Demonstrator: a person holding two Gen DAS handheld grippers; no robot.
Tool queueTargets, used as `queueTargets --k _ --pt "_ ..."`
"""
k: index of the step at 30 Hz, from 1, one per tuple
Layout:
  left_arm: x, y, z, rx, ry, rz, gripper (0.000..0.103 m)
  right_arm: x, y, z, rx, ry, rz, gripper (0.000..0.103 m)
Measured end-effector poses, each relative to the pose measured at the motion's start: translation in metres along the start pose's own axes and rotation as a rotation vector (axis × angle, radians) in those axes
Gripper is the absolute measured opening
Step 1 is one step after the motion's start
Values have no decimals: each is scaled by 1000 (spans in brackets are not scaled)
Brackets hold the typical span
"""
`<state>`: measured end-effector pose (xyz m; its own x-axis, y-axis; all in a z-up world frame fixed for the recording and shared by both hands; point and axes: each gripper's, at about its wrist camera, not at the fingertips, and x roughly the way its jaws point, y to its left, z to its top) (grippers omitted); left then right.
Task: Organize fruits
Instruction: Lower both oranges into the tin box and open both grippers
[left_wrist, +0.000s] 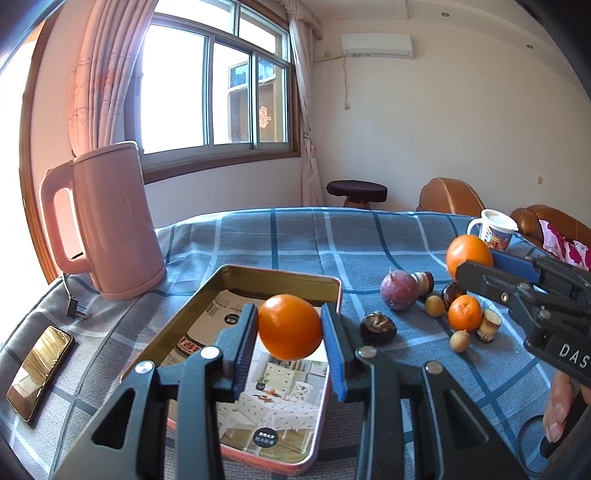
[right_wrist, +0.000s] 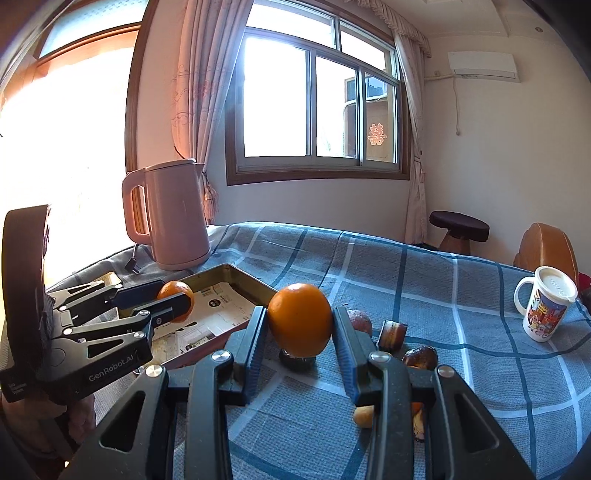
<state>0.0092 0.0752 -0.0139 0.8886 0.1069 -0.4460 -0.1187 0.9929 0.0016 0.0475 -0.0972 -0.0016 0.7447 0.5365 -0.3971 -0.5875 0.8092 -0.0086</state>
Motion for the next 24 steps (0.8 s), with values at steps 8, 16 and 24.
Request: queueTargets --k 8,16,24 --pt "11 23 0 -4 40 42 37 26 12 13 0 25 47 38" --pt "20 43 2 9 67 91 37 55 23 24 27 57 104 38" --pt "34 56 1 1 106 101 37 85 36 22 39 93 133 38"
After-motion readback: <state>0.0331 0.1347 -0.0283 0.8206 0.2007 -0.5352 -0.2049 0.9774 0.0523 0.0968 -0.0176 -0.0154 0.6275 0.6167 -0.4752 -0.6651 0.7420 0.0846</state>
